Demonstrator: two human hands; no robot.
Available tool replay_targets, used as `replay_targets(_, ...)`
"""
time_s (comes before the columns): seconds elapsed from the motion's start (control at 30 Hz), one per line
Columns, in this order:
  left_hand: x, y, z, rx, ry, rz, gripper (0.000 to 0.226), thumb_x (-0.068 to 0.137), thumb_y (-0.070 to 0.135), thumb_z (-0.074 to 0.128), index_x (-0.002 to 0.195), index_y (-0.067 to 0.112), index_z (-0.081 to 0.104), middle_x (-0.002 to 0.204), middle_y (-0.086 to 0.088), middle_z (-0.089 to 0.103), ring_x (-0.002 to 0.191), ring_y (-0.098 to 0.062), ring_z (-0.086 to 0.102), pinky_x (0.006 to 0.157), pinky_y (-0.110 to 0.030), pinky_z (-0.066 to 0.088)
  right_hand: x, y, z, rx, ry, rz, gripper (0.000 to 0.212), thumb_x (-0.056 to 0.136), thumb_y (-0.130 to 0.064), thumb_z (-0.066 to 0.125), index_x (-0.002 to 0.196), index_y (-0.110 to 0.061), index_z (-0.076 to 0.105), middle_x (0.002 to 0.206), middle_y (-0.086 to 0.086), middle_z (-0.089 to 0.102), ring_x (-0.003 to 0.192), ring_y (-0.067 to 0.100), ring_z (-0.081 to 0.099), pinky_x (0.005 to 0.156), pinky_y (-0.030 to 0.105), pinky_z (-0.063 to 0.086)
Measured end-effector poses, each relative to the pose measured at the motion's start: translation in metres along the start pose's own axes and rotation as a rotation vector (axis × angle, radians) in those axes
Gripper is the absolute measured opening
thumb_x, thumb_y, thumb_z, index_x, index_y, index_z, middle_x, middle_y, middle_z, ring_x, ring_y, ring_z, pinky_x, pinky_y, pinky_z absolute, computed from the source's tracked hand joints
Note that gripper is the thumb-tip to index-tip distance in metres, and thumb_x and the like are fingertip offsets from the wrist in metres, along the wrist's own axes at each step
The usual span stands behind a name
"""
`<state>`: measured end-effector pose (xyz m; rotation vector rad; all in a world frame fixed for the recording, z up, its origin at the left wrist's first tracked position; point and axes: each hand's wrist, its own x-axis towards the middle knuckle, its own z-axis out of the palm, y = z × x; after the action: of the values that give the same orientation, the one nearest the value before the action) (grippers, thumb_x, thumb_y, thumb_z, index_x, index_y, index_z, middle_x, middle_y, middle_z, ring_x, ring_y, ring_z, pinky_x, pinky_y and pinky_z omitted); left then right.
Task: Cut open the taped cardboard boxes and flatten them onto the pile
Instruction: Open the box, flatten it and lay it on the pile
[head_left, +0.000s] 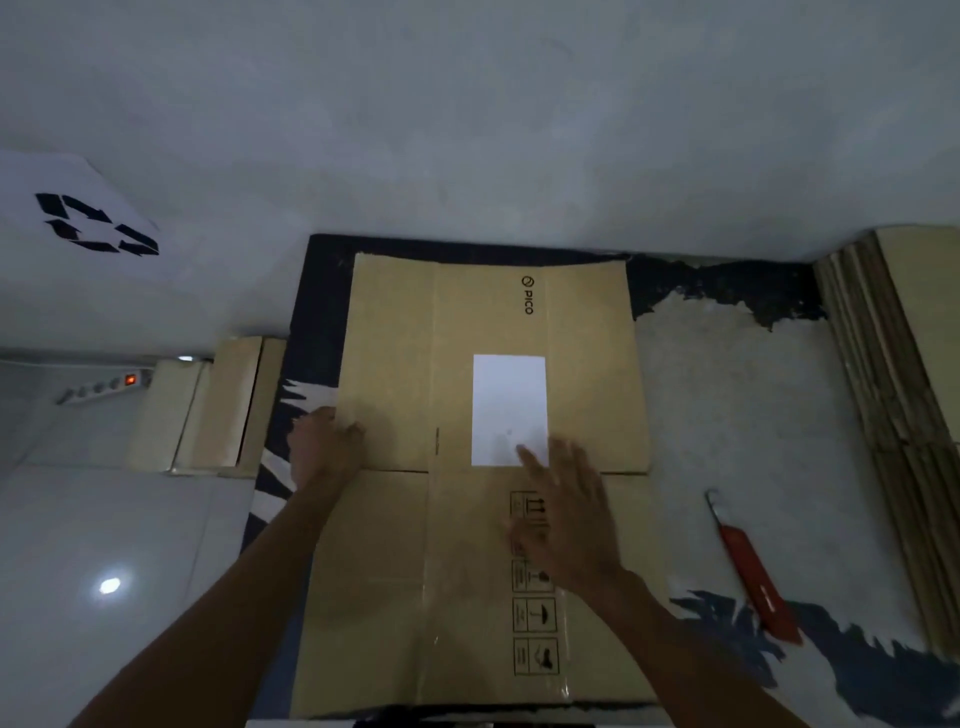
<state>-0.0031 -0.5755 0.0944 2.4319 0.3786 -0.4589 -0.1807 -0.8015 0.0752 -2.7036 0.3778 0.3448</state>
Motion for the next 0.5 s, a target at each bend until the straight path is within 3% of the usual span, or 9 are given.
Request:
replay_targets(0.1, -0.009, 0.01, 0.008, 0.153, 0.134, 0.013, 0.069, 0.085, 0.008, 0.065, 0.147, 0.009, 0.035, 0.143, -0.021, 0.038, 0.129, -0.039, 0.038, 0.103, -0.049, 0.039, -0.001, -0.001, 0.019, -0.063, -0.123, 0.036, 0.095, 0.081, -0.079, 0.041, 0.151, -0.048, -0.016, 0.158, -0.003, -0.036, 0.145, 0.025, -0.032, 0.119, 0.048, -0.007)
replay_targets(0.2, -0.035, 0.016, 0.031, 0.184, 0.194, 0.358, 0.063, 0.088, 0.011, 0.063, 0.145, 0.01, 0.038, 0.147, -0.018, 0.036, 0.134, -0.036, 0.034, 0.107, -0.049, 0.038, 0.006, -0.001, 0.017, -0.109, -0.141, 0.043, 0.096, 0.082, -0.081, 0.04, 0.148, -0.049, -0.022, 0.156, -0.005, -0.039, 0.144, 0.024, -0.034, 0.119, 0.049, -0.006)
replay_targets(0.27, -0.056, 0.009, 0.062, 0.209, 0.082, 0.56, 0.057, 0.091, 0.014, 0.057, 0.146, 0.008, 0.04, 0.15, -0.019, 0.038, 0.139, -0.037, 0.034, 0.109, -0.054, 0.039, 0.012, -0.002, 0.016, -0.12, -0.153, 0.041, 0.095, 0.083, -0.08, 0.039, 0.148, -0.048, -0.022, 0.156, -0.004, -0.039, 0.144, 0.025, -0.034, 0.119, 0.051, -0.005)
replay_targets(0.33, -0.072, -0.006, 0.093, 0.295, -0.04, 0.628, 0.061, 0.097, 0.025, 0.042, 0.154, 0.009, 0.026, 0.159, -0.019, 0.028, 0.147, -0.038, 0.023, 0.116, -0.056, 0.03, 0.01, -0.006, 0.02, -0.111, -0.105, 0.037, 0.09, 0.087, -0.077, 0.036, 0.152, -0.045, -0.017, 0.159, -0.001, -0.034, 0.146, 0.027, -0.03, 0.119, 0.052, -0.006)
replay_targets(0.43, -0.078, -0.03, 0.118, 0.412, -0.008, 0.661, 0.07, 0.102, 0.037, 0.032, 0.158, 0.016, -0.004, 0.165, -0.016, 0.011, 0.152, -0.034, 0.008, 0.121, -0.052, 0.016, -0.021, -0.017, 0.043, -0.045, 0.046, 0.078, 0.074, 0.097, -0.061, 0.03, 0.159, -0.027, 0.005, 0.165, 0.011, -0.009, 0.152, 0.031, -0.01, 0.121, 0.056, 0.008)
replay_targets(0.5, -0.076, -0.035, 0.12, 0.444, 0.008, 0.693, 0.07, 0.103, 0.037, 0.032, 0.159, 0.016, -0.005, 0.166, -0.015, 0.005, 0.153, -0.033, 0.003, 0.122, -0.051, 0.011, -0.05, -0.021, 0.064, -0.057, 0.104, 0.075, 0.068, 0.1, -0.051, 0.035, 0.158, -0.019, 0.018, 0.165, 0.015, 0.005, 0.152, 0.033, 0.003, 0.118, 0.058, 0.018)
